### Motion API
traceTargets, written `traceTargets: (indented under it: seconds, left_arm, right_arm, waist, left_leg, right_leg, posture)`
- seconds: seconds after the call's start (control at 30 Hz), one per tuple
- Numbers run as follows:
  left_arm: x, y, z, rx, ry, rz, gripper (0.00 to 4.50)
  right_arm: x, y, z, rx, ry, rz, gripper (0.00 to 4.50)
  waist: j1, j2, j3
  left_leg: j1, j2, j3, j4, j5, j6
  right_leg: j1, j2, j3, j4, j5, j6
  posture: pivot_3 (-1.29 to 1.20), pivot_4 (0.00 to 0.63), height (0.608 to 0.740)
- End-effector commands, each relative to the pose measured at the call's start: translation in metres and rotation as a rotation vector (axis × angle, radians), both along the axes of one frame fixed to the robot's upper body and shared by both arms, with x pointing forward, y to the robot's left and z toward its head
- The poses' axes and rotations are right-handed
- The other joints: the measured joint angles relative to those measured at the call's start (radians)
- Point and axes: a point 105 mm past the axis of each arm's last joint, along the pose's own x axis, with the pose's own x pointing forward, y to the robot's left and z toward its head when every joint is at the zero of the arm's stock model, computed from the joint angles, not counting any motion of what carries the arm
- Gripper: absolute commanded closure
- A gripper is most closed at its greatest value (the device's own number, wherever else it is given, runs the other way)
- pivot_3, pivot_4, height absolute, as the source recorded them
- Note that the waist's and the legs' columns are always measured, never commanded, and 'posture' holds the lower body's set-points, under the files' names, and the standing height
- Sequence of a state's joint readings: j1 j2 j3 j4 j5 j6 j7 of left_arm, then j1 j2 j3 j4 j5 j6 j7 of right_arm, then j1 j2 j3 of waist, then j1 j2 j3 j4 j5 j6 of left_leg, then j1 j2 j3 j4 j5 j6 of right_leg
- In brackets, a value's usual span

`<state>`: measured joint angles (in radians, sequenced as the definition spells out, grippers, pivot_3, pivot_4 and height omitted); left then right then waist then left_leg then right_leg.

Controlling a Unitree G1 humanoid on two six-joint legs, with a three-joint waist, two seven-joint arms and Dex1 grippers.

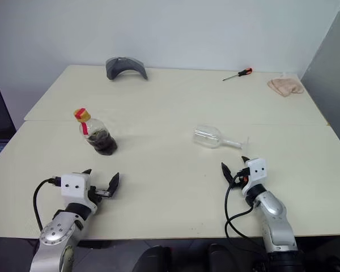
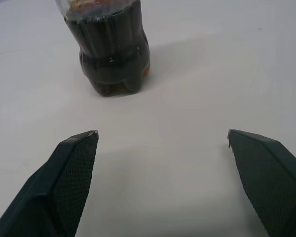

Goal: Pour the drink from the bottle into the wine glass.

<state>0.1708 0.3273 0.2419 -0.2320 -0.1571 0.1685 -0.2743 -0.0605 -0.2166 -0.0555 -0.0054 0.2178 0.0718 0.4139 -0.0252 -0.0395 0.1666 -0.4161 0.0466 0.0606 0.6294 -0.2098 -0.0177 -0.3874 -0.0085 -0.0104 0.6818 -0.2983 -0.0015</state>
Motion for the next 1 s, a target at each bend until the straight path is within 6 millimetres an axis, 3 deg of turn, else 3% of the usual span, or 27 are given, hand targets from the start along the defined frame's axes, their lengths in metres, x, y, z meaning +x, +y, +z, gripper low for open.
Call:
traceTargets:
  seconds: [0.03, 0.33, 0.5, 0.7, 0.83, 1.0]
  left_arm:
    - [0.003, -0.008, 0.017, 0.022, -0.062, -0.050, 0.00]
    - [0.004, -0.008, 0.013, -0.004, -0.029, -0.061, 0.00]
    - [0.006, 0.017, 0.032, -0.021, -0.132, 0.028, 0.00]
    - [0.010, 0.018, 0.035, -0.019, -0.147, 0.031, 0.00]
    - [0.025, 0.016, 0.041, -0.025, -0.156, 0.029, 0.00]
    - [0.044, 0.014, 0.048, -0.028, -0.159, 0.022, 0.00]
  right_arm:
    - [0.002, 0.002, 0.014, 0.004, -0.054, 0.009, 0.02]
    - [-0.007, 0.013, 0.020, -0.017, -0.055, 0.109, 0.02]
    - [-0.039, 0.049, 0.044, -0.076, -0.068, 0.456, 0.02]
    - [-0.056, 0.065, 0.065, -0.159, -0.071, 0.684, 0.02]
    - [-0.063, 0.076, 0.073, -0.200, -0.067, 0.819, 0.02]
    - [-0.061, 0.081, 0.077, -0.193, -0.079, 0.858, 0.02]
  waist:
    - [0.000, 0.000, 0.000]
    - [0.000, 0.000, 0.000]
    - [0.000, 0.000, 0.000]
    - [0.001, -0.001, 0.000]
    - [0.002, -0.001, 0.000]
    - [0.006, -0.001, 0.000]
  left_leg:
    - [0.000, 0.000, 0.000, 0.000, 0.000, 0.000]
    - [0.000, 0.000, 0.000, 0.000, 0.000, 0.000]
    - [0.000, 0.000, 0.000, 0.000, 0.000, 0.000]
    - [0.000, 0.000, 0.000, 0.000, 0.000, 0.000]
    - [0.000, 0.000, -0.001, 0.000, 0.000, 0.000]
    - [-0.001, 0.000, -0.001, 0.001, 0.000, 0.000]
  right_leg:
    - [0.000, 0.000, 0.000, 0.000, 0.000, 0.000]
    - [0.000, 0.000, 0.000, 0.000, 0.000, 0.000]
    - [0.000, 0.000, 0.000, 0.000, 0.000, 0.000]
    - [0.000, 0.000, 0.000, 0.000, 0.000, 0.000]
    - [0.000, 0.000, -0.001, 0.000, 0.000, 0.000]
    - [0.000, 0.000, -0.001, 0.000, 0.000, 0.000]
  posture:
    - [0.00, 0.150, 0.740]
    - [0.00, 0.150, 0.740]
    - [0.00, 0.150, 0.740]
    - [0.00, 0.150, 0.740]
    - [0.00, 0.150, 0.740]
    - [0.00, 0.150, 0.740]
